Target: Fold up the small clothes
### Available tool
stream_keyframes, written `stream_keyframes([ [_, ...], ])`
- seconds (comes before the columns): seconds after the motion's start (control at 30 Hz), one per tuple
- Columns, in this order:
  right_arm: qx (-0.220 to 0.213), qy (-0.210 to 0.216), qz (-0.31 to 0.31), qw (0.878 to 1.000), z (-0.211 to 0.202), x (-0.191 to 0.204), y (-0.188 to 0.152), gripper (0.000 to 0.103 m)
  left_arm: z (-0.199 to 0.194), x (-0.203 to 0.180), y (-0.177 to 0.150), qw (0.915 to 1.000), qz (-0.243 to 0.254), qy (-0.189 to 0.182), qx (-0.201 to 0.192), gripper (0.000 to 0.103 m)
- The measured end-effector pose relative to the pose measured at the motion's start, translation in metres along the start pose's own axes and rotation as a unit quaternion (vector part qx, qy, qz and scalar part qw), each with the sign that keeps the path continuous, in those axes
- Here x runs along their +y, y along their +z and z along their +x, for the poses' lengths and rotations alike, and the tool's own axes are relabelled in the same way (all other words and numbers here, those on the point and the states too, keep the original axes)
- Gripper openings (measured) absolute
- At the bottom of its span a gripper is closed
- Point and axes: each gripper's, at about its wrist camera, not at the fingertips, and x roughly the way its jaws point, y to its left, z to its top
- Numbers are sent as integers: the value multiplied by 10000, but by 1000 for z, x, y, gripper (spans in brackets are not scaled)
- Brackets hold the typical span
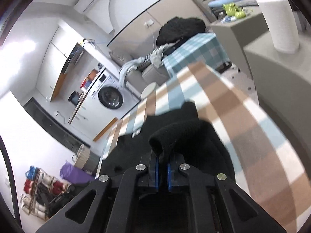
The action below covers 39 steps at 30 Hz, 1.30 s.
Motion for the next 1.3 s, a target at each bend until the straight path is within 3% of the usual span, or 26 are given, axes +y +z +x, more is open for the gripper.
stream_keyframes([
  [0.3,-281,-243,347,9987,55,15,63,6,55,-13,85,9997,51,-6,-253,6],
  [0.53,-236,-761,621,9949,129,5,93,6,146,-5,116,9996,-146,191,112,6],
  [0.6,-21,-922,770,9928,149,-3,96,9,169,-3,116,9978,-126,561,339,9],
  [0.67,60,-1047,882,9906,159,-9,95,19,185,-4,114,9958,-15,678,610,11],
  [0.7,23,-1085,883,9902,159,-10,93,28,188,-3,112,9958,-19,670,618,13],
  [0.77,-25,-1083,855,9904,155,-12,92,32,191,-2,110,9960,-48,644,621,20],
  [0.8,-40,-1087,840,9905,153,-13,92,33,191,-1,109,9961,-72,637,607,33],
  [0.83,-53,-1068,826,9908,151,-13,92,35,190,0,111,9964,-104,663,524,54],
  [0.9,-2,-1030,810,9914,149,-15,93,35,184,5,111,9971,-182,664,328,67],
  [1.0,47,-994,748,9922,145,-14,91,41,177,12,116,9973,-321,611,266,67],
  [1.3,475,-1214,400,9907,142,-13,77,42,168,13,94,9965,-121,690,458,67],
])
